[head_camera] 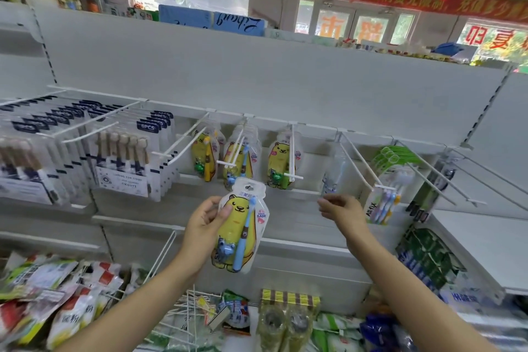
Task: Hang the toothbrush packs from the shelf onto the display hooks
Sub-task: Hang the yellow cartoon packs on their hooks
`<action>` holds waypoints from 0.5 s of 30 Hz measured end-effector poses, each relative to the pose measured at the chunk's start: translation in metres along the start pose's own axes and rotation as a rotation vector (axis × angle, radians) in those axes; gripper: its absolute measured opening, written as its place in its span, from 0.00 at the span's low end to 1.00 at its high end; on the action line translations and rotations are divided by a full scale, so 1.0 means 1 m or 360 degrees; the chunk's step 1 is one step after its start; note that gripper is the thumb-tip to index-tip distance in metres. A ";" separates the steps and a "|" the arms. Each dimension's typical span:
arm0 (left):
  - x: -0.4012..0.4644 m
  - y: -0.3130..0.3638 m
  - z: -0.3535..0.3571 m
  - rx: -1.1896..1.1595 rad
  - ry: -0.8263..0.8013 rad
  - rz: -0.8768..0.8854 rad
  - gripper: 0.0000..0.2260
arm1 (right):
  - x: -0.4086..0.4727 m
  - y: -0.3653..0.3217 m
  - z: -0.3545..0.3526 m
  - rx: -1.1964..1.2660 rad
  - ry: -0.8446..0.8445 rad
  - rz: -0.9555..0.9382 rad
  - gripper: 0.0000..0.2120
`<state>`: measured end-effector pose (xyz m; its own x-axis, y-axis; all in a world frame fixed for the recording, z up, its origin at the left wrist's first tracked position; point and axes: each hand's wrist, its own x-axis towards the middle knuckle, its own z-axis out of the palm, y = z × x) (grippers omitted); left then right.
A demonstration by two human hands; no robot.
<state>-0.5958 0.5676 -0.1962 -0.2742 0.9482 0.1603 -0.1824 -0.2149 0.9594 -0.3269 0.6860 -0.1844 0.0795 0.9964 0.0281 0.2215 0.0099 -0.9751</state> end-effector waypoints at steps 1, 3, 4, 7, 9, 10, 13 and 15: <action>-0.001 0.001 -0.002 -0.0005 -0.0016 -0.0002 0.05 | -0.015 -0.002 0.010 0.0065 -0.0111 -0.0024 0.06; -0.004 0.003 -0.005 -0.0005 -0.0039 -0.0003 0.05 | -0.047 -0.010 0.030 0.0107 -0.0283 -0.0084 0.05; -0.006 0.004 -0.007 -0.0003 -0.0052 -0.0002 0.05 | -0.060 -0.015 0.040 0.0103 -0.0349 -0.0111 0.06; -0.010 0.006 -0.016 -0.0004 -0.0069 0.0013 0.07 | -0.091 -0.027 0.068 0.0055 -0.0513 -0.0190 0.10; -0.013 0.008 -0.024 0.0004 -0.0054 0.0036 0.09 | -0.106 -0.035 0.082 0.0051 -0.0570 -0.0248 0.07; -0.014 0.009 -0.027 0.0010 -0.0042 0.0040 0.10 | -0.112 -0.038 0.087 0.0060 -0.0588 -0.0279 0.07; -0.017 0.012 -0.038 0.0048 -0.0012 0.0060 0.10 | -0.126 -0.047 0.098 0.0092 -0.0621 -0.0296 0.10; -0.018 0.014 -0.044 0.0072 0.0003 0.0091 0.10 | -0.133 -0.049 0.104 0.0132 -0.0625 -0.0296 0.13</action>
<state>-0.6353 0.5369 -0.1961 -0.2846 0.9343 0.2145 -0.1237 -0.2577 0.9583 -0.4500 0.5616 -0.1631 -0.3331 0.9332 0.1351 0.1170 0.1831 -0.9761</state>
